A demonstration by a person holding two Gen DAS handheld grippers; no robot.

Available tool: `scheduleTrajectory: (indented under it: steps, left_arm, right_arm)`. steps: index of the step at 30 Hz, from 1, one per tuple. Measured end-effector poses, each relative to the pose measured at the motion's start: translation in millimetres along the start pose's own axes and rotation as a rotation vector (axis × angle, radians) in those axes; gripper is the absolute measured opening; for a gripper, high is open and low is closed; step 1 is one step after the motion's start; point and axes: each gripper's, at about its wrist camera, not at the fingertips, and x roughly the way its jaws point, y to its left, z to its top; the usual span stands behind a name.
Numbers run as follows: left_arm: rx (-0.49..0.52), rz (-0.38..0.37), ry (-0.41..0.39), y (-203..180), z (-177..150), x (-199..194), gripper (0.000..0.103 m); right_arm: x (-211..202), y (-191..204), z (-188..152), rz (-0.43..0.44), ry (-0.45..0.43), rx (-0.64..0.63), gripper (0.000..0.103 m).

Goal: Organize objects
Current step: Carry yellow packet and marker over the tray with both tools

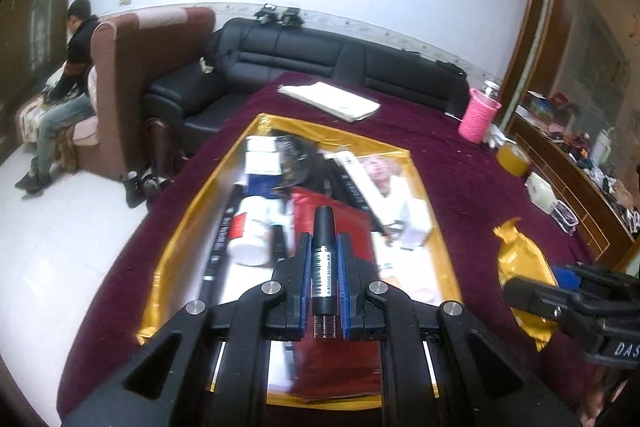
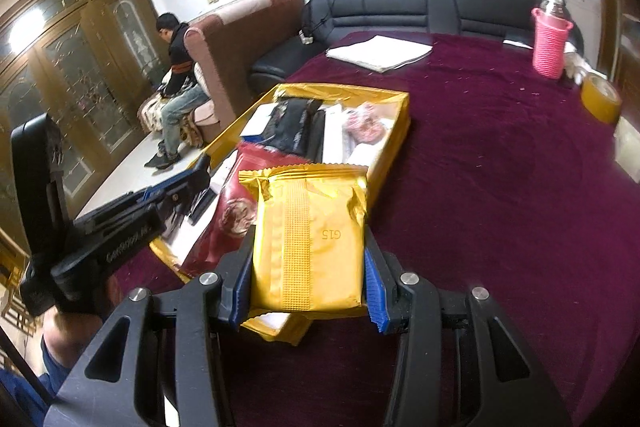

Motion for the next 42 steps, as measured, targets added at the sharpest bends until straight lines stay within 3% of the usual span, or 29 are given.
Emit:
scheduleTrajectory:
  steps: [9,22,42]
  left_arm:
    - [-0.032,0.032,0.028,27,-1,12,0.01]
    - [-0.022,0.032,0.084,36,-6,21,0.01]
    - [-0.007,0.008,0.15,37,-14,37,0.01]
  right_arm:
    - [28,19,-2,0.036,0.064,-0.034,0.044]
    - [63,34,-11,0.075,0.147,-0.029,0.044]
    - [80,31,-13,0.009,0.165,-0.02,0.045]
